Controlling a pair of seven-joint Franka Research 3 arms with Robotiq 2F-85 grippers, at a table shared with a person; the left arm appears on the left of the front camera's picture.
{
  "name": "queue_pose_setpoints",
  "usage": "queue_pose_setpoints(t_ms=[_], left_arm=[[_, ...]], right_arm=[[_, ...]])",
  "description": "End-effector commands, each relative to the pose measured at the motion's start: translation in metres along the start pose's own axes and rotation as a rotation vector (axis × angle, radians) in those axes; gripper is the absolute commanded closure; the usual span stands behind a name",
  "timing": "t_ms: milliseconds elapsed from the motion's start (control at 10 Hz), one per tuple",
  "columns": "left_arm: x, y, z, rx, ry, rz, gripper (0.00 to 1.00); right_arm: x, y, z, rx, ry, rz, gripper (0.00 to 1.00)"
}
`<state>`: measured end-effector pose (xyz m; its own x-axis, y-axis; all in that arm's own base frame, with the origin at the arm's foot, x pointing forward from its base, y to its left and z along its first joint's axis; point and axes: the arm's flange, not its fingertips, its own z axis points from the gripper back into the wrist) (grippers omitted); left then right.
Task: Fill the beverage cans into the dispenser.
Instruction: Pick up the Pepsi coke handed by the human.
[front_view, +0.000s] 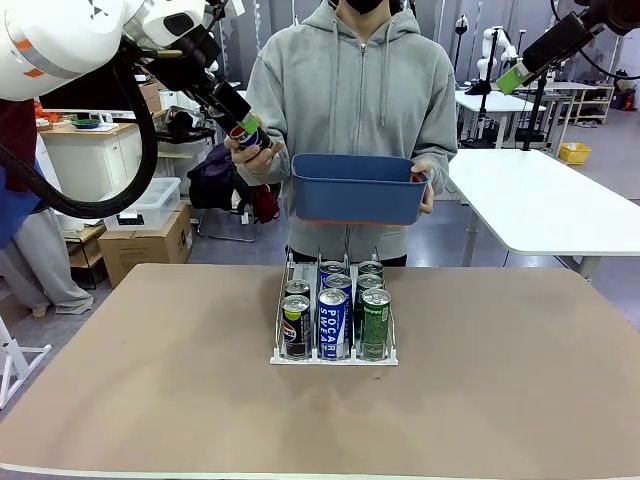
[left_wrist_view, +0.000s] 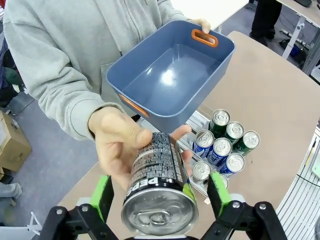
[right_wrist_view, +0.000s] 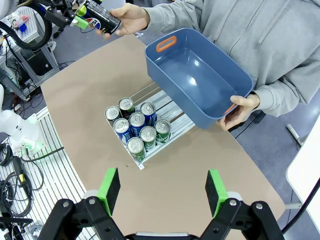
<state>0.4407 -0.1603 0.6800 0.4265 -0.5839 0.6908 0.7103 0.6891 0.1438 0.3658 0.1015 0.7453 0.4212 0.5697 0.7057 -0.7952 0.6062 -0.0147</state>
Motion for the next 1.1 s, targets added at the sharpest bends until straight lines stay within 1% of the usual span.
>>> queue_pose_setpoints(t_ms=[0,100,400,500,600,700,800,900,1000], left_arm=[[-0.0040,0.0017,-0.0043,-0.002,-0.023,0.042,0.00],[0.0000,0.0000,0.0000,0.000,0.000,0.000,0.00],[0.0010,-0.0012,-0.0003,-0.001,0.000,0.009,0.00],[-0.0009,-0.0030,0.0006,0.029,0.021,-0.051,0.20],[-0.0006,-0.0036,0.0007,0.036,0.021,-0.048,0.20],[-0.0003,-0.0019,0.0009,0.038,0.017,-0.042,0.40],[-0.0001,-0.0003,0.0018,0.039,0.014,-0.042,0.23],[-0.0006,-0.0018,0.0022,0.041,0.012,-0.043,0.37],[-0.0011,-0.0019,0.0028,0.041,0.011,-0.047,0.43]], right_arm=[[-0.0010,0.0004,0.0006,0.007,0.005,-0.001,0.09],[-0.0010,0.0004,0.0006,0.007,0.005,-0.001,0.09],[-0.0010,0.0004,0.0006,0.007,0.005,-0.001,0.09],[-0.0010,0.0004,0.0006,0.007,0.005,-0.001,0.09],[-0.0010,0.0004,0.0006,0.007,0.005,-0.001,0.09],[-0.0010,0.0004,0.0006,0.007,0.005,-0.001,0.09],[-0.0010,0.0004,0.0006,0.007,0.005,-0.001,0.09],[-0.0010,0.0004,0.0006,0.007,0.005,-0.001,0.09],[-0.0010,0.0004,0.0006,0.007,0.005,-0.001,0.09]])
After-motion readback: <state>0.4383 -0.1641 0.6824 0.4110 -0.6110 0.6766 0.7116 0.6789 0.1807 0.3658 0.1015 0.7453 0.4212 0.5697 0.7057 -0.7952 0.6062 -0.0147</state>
